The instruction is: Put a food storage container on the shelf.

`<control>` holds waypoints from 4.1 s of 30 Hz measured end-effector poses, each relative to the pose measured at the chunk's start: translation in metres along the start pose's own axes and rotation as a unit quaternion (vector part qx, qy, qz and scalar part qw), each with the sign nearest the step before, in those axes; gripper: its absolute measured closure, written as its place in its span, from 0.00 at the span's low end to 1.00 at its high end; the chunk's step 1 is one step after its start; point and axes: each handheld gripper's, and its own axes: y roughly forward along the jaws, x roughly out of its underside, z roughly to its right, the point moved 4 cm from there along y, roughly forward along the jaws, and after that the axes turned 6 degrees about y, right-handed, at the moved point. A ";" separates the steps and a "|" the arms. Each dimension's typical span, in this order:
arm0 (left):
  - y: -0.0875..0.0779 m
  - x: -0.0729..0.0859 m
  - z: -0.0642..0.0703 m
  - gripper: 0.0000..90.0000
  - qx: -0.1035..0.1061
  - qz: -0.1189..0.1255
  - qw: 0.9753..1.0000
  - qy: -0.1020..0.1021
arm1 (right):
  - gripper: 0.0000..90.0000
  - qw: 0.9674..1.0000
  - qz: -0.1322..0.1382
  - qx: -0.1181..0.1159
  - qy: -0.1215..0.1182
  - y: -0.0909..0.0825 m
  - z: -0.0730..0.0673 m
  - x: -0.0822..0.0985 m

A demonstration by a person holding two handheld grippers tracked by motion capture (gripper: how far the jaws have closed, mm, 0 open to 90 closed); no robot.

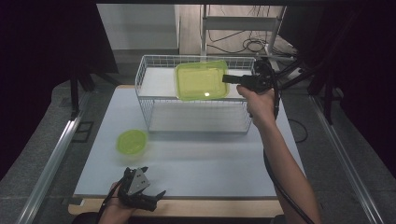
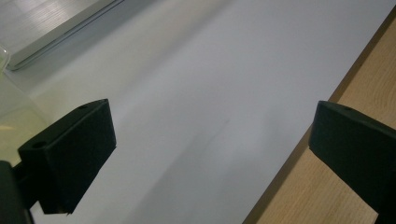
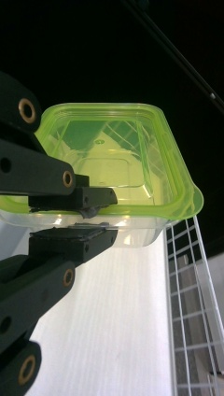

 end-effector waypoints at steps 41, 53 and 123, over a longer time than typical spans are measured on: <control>0.002 0.001 0.003 0.01 0.004 -0.012 1.000 0.022 | 0.77 0.993 0.010 0.119 -0.020 0.033 0.019 -0.009; 0.003 0.001 0.005 0.01 0.007 -0.011 1.000 0.020 | 0.68 0.991 0.007 0.135 -0.020 0.038 0.021 -0.009; -0.012 -0.002 -0.018 0.04 -0.002 0.047 0.997 -0.059 | 0.06 0.968 -0.020 0.083 -0.235 -0.036 0.015 0.182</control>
